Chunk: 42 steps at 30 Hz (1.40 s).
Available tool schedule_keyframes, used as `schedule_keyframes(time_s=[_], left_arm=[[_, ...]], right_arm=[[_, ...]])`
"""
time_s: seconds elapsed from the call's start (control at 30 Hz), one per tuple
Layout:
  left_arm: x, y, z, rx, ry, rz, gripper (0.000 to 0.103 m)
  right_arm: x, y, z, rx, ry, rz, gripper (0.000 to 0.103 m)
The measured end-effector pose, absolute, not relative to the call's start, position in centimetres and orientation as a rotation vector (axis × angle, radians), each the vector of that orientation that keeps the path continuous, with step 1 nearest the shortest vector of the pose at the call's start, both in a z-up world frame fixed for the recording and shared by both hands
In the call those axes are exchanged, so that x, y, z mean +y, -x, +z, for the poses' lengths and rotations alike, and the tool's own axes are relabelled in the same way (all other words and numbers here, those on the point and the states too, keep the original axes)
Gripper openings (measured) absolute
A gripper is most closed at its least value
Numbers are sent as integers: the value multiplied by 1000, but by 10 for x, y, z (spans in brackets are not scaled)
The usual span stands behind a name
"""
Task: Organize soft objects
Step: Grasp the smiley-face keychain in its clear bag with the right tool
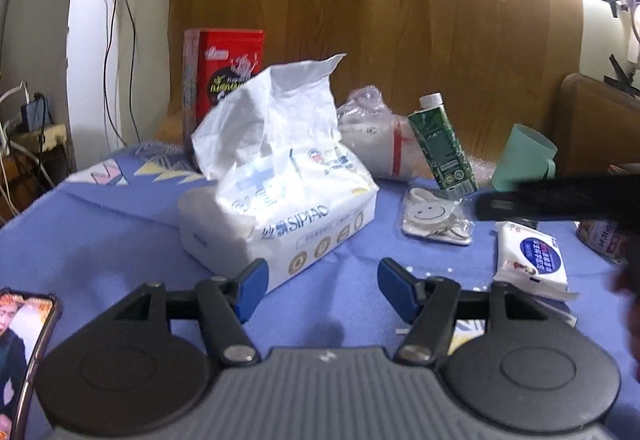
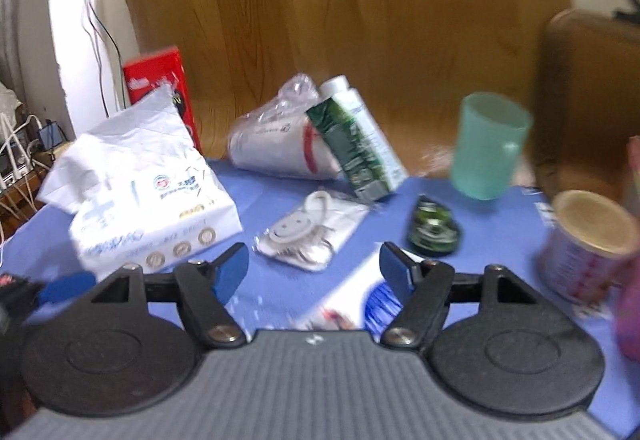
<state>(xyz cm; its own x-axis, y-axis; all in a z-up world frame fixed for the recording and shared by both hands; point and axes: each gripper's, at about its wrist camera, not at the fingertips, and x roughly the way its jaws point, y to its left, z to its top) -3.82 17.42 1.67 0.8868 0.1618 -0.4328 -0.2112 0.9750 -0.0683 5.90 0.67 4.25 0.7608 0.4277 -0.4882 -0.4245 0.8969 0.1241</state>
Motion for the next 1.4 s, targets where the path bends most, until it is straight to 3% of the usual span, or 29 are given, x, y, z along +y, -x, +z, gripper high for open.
schedule_keyframes(time_s=[0.1,0.3,0.37,0.47,0.8,0.93,1.07,1.4], left_arm=[[176,36,16,435,132,191,63],[182,36,16,433,173,182,63],[183,36,16,432,182,179,63],[187,35,16,434,205,175,64],[189,33,16,450,221,188,65],[181,30,16,468,176,197,72],[173,27,16,492,123,209,72],[157,22,14,536,23,269,72]], right_arm=[[29,-92,35,582,27,444,77],[49,-149,10,720,-19,434,94],[58,-148,7,709,66,429,85],[51,-134,8,701,93,453,81],[20,-34,9,631,217,690,80],[6,6,11,591,258,758,80],[-18,46,10,568,281,787,80],[-100,77,1,550,129,550,81]])
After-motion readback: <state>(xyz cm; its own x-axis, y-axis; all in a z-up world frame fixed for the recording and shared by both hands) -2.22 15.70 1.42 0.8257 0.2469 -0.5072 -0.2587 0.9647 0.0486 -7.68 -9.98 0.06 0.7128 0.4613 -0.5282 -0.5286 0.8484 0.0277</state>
